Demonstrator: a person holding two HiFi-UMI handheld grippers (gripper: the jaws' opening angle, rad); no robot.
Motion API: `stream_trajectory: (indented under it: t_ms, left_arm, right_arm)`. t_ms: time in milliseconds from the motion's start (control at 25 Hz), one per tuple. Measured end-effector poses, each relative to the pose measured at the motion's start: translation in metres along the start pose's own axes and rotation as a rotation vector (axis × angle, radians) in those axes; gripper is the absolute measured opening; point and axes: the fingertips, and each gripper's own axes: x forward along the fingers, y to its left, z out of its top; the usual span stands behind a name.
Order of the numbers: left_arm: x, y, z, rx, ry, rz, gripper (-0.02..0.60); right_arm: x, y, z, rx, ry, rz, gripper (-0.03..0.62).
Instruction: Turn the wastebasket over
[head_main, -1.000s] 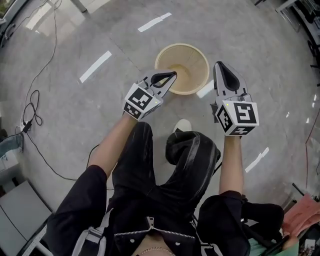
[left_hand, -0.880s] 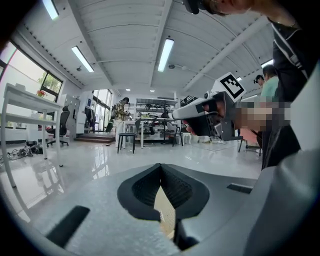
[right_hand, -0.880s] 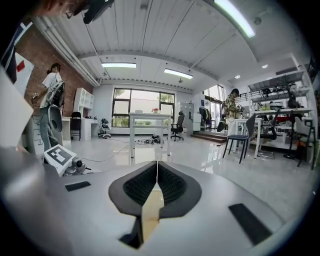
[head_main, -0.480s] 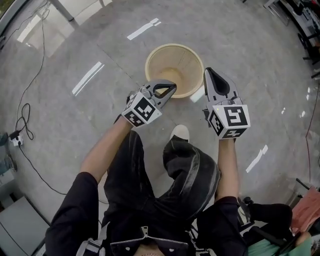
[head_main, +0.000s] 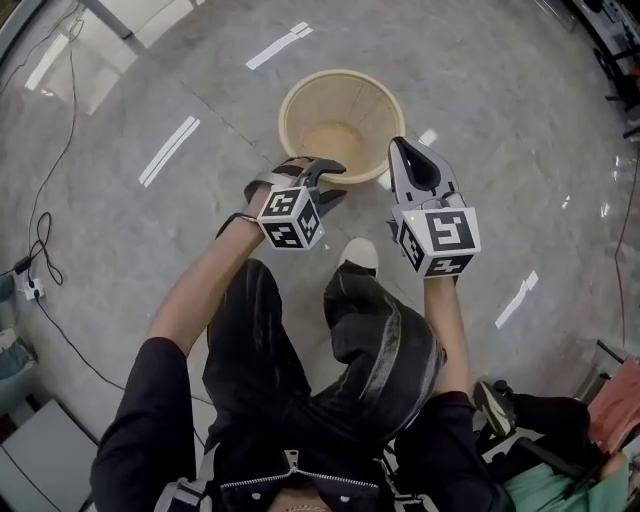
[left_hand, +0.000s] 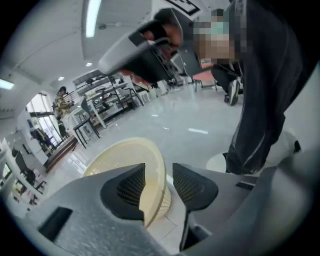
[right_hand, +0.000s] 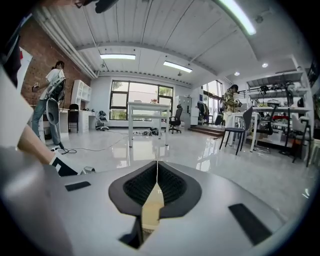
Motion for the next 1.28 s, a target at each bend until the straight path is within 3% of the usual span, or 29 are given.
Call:
stream_trajectory:
  t_ms: [280, 440, 560, 680, 1120, 1200, 1280]
  left_arm:
    - [0.028, -0.007, -0.016, 0.104, 0.104, -0.025, 0.158]
    - [0.039, -0.013, -0.024, 0.218, 0.164, -0.030, 0.152]
    - [0.043, -0.012, -0.028, 0.267, 0.178, -0.025, 0.104]
    - [0.044, -0.010, -0.030, 0.268, 0.183, -0.026, 0.060]
    - [0.037, -0.003, -0.021, 0.325, 0.153, 0.054, 0.051]
    - [0.029, 0.004, -0.010, 0.280, 0.118, 0.072, 0.051]
    - [0.021, 0.014, 0.001, 0.188, 0.066, 0.088, 0.051]
  right_arm:
    - [-0.007, 0.002, -0.012, -0.008, 0.031, 0.008, 0.012]
    - [-0.013, -0.001, -0.019, -0.005, 0.041, 0.009, 0.012]
    - [-0.016, -0.003, -0.022, -0.004, 0.043, 0.005, 0.012]
    - [-0.019, -0.005, -0.023, 0.003, 0.043, 0.001, 0.012]
    - [-0.023, -0.009, -0.024, 0.010, 0.040, 0.005, 0.012]
    - [-0.023, -0.010, -0.024, 0.014, 0.041, 0.003, 0.012]
    - [-0.021, -0.011, -0.024, 0.017, 0.043, 0.000, 0.012]
